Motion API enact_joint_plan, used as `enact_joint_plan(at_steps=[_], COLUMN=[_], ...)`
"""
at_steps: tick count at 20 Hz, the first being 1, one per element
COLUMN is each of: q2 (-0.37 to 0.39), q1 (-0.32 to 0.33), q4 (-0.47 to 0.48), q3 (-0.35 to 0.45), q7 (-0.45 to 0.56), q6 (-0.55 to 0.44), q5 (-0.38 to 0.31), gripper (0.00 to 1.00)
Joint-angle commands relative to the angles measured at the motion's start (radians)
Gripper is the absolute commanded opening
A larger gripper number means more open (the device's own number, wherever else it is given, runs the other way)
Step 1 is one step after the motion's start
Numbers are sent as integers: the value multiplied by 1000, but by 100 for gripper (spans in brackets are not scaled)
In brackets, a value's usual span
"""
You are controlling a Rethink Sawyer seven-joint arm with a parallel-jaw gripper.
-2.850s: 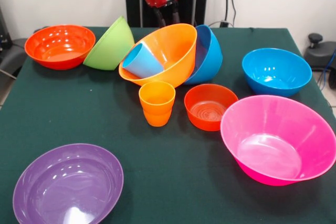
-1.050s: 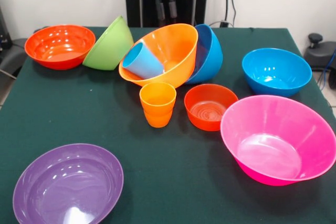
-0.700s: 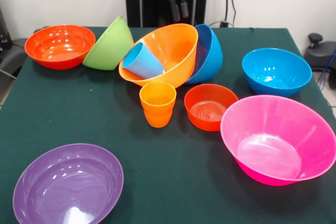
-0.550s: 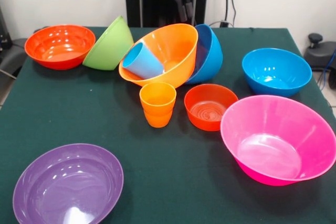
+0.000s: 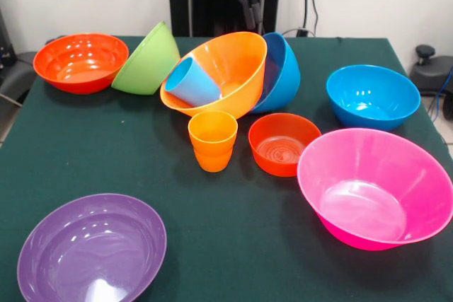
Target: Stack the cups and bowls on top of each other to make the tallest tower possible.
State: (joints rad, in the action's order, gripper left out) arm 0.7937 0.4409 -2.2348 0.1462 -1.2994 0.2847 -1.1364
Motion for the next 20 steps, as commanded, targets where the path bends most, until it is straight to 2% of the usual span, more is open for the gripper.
enact_joint_plan(at_steps=[1,7,15,19,20], q2=[-5,-10,-53,-80,-123], q1=[-8,-26,-34,-34,-41], q4=[68,76,116,130,156], q3=[47,13,-31,-39,-67], q7=[-101,-97,-99,-96,-82], q6=[-78,-42,-2,12,33], q5=[-47,-35,-11,-16,-8], gripper=[100,100,100,100,100])
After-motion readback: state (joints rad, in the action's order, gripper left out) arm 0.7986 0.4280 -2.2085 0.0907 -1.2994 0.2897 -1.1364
